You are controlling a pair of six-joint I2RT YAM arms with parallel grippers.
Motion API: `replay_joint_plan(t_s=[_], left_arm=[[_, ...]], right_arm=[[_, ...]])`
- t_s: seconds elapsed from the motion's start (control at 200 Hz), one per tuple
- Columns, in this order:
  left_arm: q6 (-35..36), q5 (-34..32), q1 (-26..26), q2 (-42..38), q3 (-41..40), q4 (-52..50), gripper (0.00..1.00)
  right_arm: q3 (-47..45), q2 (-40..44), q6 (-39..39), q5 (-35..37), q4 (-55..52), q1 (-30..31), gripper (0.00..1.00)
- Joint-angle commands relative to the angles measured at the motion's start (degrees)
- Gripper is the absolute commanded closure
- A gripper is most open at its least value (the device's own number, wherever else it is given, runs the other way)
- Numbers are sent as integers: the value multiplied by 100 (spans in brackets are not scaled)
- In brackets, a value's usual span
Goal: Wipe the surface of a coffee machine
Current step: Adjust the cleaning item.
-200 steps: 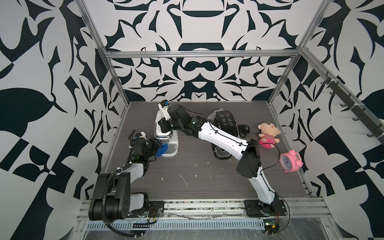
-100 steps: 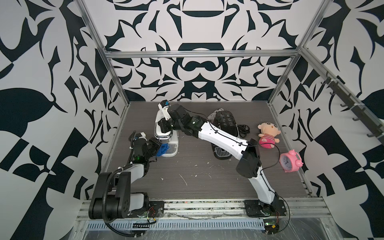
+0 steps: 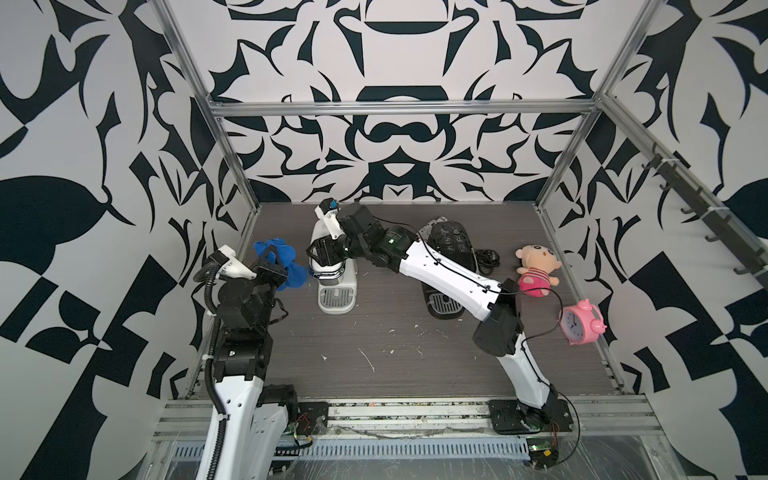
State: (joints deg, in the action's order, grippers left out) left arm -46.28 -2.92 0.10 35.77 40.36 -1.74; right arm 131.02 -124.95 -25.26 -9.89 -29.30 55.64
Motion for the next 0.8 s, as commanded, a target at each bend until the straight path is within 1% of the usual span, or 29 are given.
replay_joint_plan(t_s=[0.0, 0.095, 0.165, 0.2, 0.22, 0.275, 0.34, 0.375, 0.405, 0.445, 0.575, 0.635, 0.725, 0.795], left_arm=[[801, 1207, 7, 286, 753, -284, 100], [1112, 2379, 7, 701, 1474, -374, 100], [1132, 3029, 6, 913, 1871, -271, 100], [1100, 3341, 8, 1011, 2015, -124, 100], [1060, 3515, 8, 1060, 2114, -49, 100], [842, 4012, 8, 1221, 2364, 292, 100], [368, 4635, -1, 1443, 2634, 894, 100], [121, 4856, -9, 1564, 2766, 1247, 100], [-29, 4953, -30, 1649, 2925, 1403, 100], [-112, 5022, -92, 1756, 3131, 1533, 100], [-253, 5049, -413, 2052, 3704, 1748, 100], [-492, 4999, -594, 2162, 3734, 2073, 100], [-830, 4939, -836, 2268, 3663, 2524, 100], [-962, 4802, -1020, 2301, 3536, 2790, 100]], right_arm=[[-242, 1030, -31, -525, 502, -9, 9], [-918, 1643, -6, -961, 937, -18, 1], [-1400, 2087, -46, -1385, 1251, -18, 1], [-1793, 2379, -163, -1692, 1643, -39, 1], [-1961, 2492, -217, -1798, 1792, -48, 1], [-2709, 2961, -629, -2128, 2681, -93, 1], [-3505, 3409, -1195, -2269, 3710, -165, 1], [-3900, 3618, -1545, -2257, 4213, -233, 1], [-4189, 3779, -1843, -2195, 4600, -321, 1], [-4379, 3906, -2018, -2127, 4753, -350, 1], [-4446, 3989, -2270, -2097, 4624, -392, 1], [-4476, 3980, -2445, -2125, 4894, -395, 1], [-4568, 3923, -2823, -2150, 5661, -391, 1], [-4501, 3820, -3054, -2185, 6173, -391, 1]])
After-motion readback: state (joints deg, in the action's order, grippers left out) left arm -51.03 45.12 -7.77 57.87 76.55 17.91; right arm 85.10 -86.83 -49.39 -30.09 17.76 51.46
